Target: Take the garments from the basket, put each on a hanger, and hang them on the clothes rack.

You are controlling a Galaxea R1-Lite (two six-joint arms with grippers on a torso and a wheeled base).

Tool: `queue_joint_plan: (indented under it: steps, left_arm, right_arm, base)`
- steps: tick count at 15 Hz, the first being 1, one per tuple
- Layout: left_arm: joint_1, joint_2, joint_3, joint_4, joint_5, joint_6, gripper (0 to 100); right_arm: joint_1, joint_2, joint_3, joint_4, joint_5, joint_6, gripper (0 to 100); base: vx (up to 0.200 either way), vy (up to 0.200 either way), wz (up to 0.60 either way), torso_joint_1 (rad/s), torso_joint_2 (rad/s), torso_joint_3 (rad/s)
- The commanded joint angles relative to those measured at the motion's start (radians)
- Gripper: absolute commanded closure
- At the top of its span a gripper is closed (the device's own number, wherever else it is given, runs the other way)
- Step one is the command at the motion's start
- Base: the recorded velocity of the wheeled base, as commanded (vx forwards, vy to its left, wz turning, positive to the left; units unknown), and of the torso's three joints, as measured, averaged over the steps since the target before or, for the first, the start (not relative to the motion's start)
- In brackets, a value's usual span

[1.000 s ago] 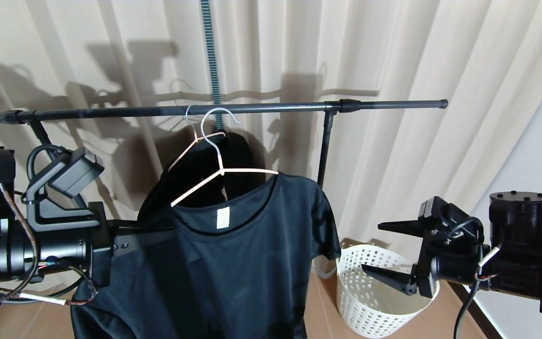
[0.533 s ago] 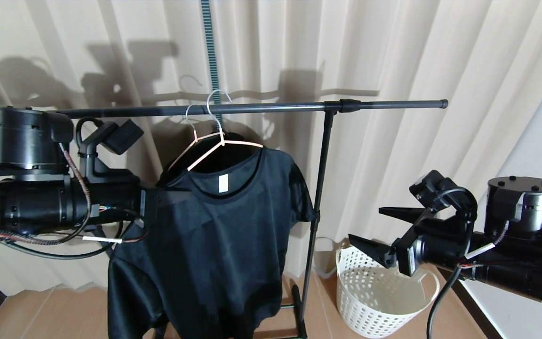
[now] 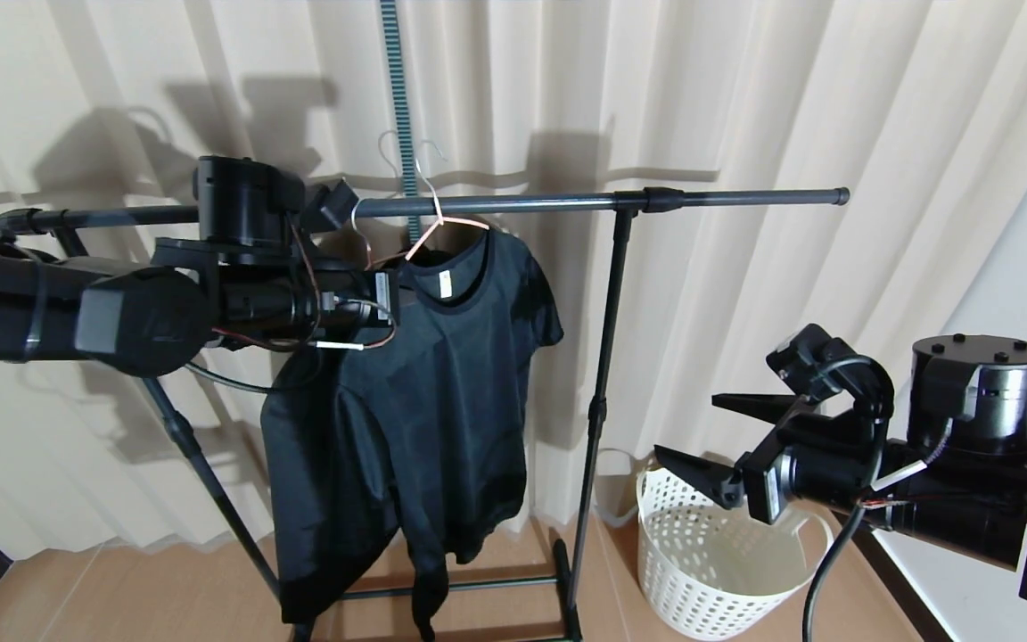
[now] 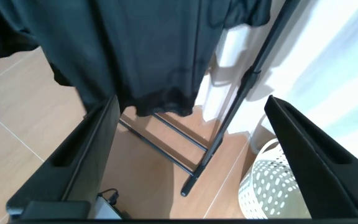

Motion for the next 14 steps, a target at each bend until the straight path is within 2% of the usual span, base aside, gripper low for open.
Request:
queue_joint_plan:
  steps: [1, 4, 12, 13, 14]
  left_arm:
    - [-0.014, 0.124, -0.072, 0.000, 0.019, -0.022, 100]
    - [-0.014, 0.171, -0.107, 0.000, 0.057, -0.037, 100]
    - [-0.017, 0.181, -0.084, -0.001, 0.060, -0.042, 100]
    - [-0.018, 0.176, -0.081, 0.000, 0.059, -0.042, 0]
    - [-0.018, 0.176, -0.072, 0.000, 0.059, -0.040, 0]
  right_arm:
    - [0.000, 0.004, 0.002, -0.001, 0.001, -0.001, 0]
    - [0.000, 0.004, 0.002, -0.002, 0.001, -0.001, 0]
    - [0.001, 0.004, 0.005, -0.002, 0.001, -0.003, 0]
    - [0.001, 0.004, 0.005, -0.002, 0.001, -0.003, 0]
    - [0.001, 0.004, 0.007, -0.002, 0.001, -0.003, 0]
  base:
    - [0.000, 0.000, 0.00, 0.000, 0.00, 0.000]
    - [0.000, 0.000, 0.00, 0.000, 0.00, 0.000]
    - [0.000, 0.000, 0.00, 0.000, 0.00, 0.000]
    - [0.000, 0.000, 0.00, 0.000, 0.00, 0.000]
    - [0.000, 0.000, 0.00, 0.000, 0.00, 0.000]
